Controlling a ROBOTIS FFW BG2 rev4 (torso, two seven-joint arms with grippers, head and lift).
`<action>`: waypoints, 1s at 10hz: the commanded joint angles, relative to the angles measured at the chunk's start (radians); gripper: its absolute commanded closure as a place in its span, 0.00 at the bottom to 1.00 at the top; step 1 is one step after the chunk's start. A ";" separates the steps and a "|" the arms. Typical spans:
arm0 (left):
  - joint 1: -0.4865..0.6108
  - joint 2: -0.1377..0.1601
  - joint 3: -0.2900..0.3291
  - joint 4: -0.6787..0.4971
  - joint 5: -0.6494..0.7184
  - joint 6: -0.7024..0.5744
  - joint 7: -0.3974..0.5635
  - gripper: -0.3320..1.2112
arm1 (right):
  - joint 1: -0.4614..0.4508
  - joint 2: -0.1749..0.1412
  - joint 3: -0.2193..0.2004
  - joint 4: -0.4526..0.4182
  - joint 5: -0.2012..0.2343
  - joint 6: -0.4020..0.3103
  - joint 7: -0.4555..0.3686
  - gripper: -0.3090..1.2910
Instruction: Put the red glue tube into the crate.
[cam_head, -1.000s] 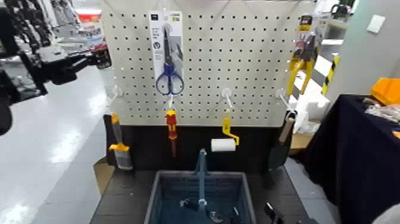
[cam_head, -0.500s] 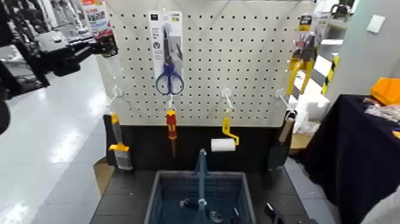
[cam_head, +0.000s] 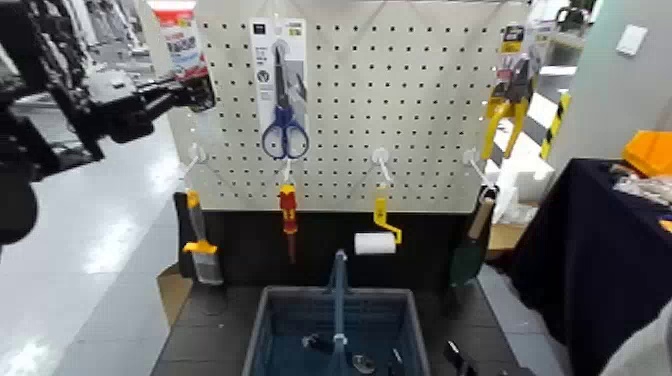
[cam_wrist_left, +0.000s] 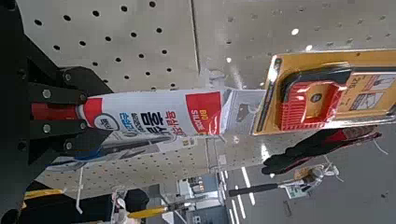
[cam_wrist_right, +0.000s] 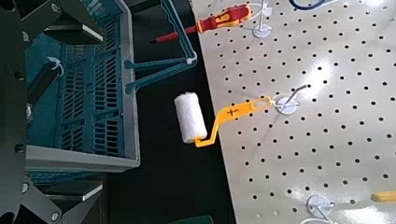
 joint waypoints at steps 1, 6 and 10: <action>0.046 -0.023 -0.029 -0.003 0.029 0.016 0.006 0.98 | 0.001 0.003 -0.001 0.002 -0.003 -0.001 0.001 0.32; 0.129 -0.058 -0.084 0.026 0.072 0.030 0.031 0.98 | -0.001 -0.001 0.005 -0.001 -0.006 0.002 0.001 0.32; 0.189 -0.080 -0.138 0.063 0.080 0.054 0.038 0.98 | -0.001 -0.003 0.005 -0.001 -0.009 0.007 0.002 0.32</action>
